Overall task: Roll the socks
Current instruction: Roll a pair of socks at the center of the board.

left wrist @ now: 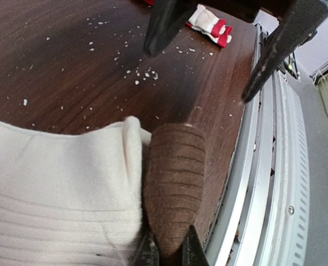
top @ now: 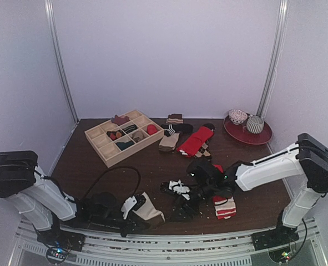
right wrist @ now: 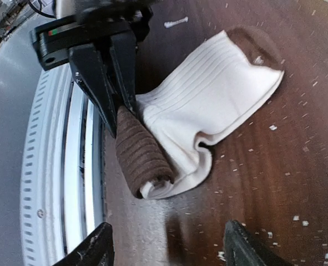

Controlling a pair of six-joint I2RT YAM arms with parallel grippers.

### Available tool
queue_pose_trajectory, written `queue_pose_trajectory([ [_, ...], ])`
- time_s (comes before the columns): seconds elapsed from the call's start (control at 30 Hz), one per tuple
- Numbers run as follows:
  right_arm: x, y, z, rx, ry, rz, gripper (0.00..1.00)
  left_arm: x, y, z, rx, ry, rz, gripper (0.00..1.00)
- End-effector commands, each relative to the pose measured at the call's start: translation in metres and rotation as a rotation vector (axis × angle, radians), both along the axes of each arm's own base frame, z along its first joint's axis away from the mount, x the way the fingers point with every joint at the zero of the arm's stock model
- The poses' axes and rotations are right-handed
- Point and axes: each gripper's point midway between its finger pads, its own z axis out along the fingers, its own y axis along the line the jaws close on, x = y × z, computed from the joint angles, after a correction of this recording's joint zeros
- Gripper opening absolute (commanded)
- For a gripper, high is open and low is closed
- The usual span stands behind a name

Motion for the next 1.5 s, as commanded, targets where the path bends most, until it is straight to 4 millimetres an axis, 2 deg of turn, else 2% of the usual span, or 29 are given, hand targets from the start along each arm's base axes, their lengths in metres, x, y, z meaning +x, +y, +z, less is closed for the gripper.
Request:
queue_pose_trajectory([
  [0.0, 0.014, 0.020, 0.047, 0.264, -0.452, 0.066, 0.70, -0.024, 0.046, -0.056, 0.212, 0.276, 0.041, 0.00],
  [0.07, 0.002, 0.024, 0.042, 0.230, -0.540, 0.143, 0.70, -0.027, 0.047, -0.059, 0.224, 0.313, 0.041, 0.00],
  [0.23, -0.020, 0.038, 0.014, 0.176, -0.569, 0.274, 0.69, -0.032, 0.048, -0.064, 0.235, 0.340, 0.018, 0.00],
  [0.53, -0.023, 0.044, -0.020, 0.126, -0.559, 0.334, 0.68, -0.034, 0.050, -0.065, 0.239, 0.347, 0.008, 0.00],
  [0.6, -0.020, 0.046, -0.022, 0.127, -0.569, 0.322, 0.66, -0.034, 0.050, -0.065, 0.241, 0.348, 0.006, 0.00],
  [0.73, -0.019, 0.053, -0.018, 0.159, -0.570, 0.307, 0.60, -0.036, 0.052, -0.068, 0.253, 0.352, 0.000, 0.00],
  [0.8, -0.019, 0.055, -0.016, 0.171, -0.562, 0.303, 0.56, -0.031, 0.041, -0.063, 0.234, 0.342, -0.007, 0.00],
  [1.0, -0.021, 0.055, -0.010, 0.191, -0.565, 0.301, 0.50, -0.031, 0.040, -0.063, 0.237, 0.343, -0.015, 0.00],
  [1.1, -0.025, 0.051, -0.023, 0.148, -0.520, 0.319, 0.41, -0.032, 0.041, -0.064, 0.238, 0.344, -0.017, 0.00],
  [1.3, -0.031, 0.040, -0.041, 0.101, -0.447, 0.313, 0.31, -0.032, 0.041, -0.063, 0.234, 0.345, -0.014, 0.00],
  [1.4, -0.033, 0.044, -0.047, 0.065, -0.390, 0.318, 0.24, -0.029, 0.040, -0.061, 0.234, 0.321, -0.017, 0.00],
  [1.47, -0.033, 0.046, -0.054, 0.029, -0.303, 0.318, 0.22, -0.020, 0.040, -0.056, 0.230, 0.270, 0.004, 0.01],
])
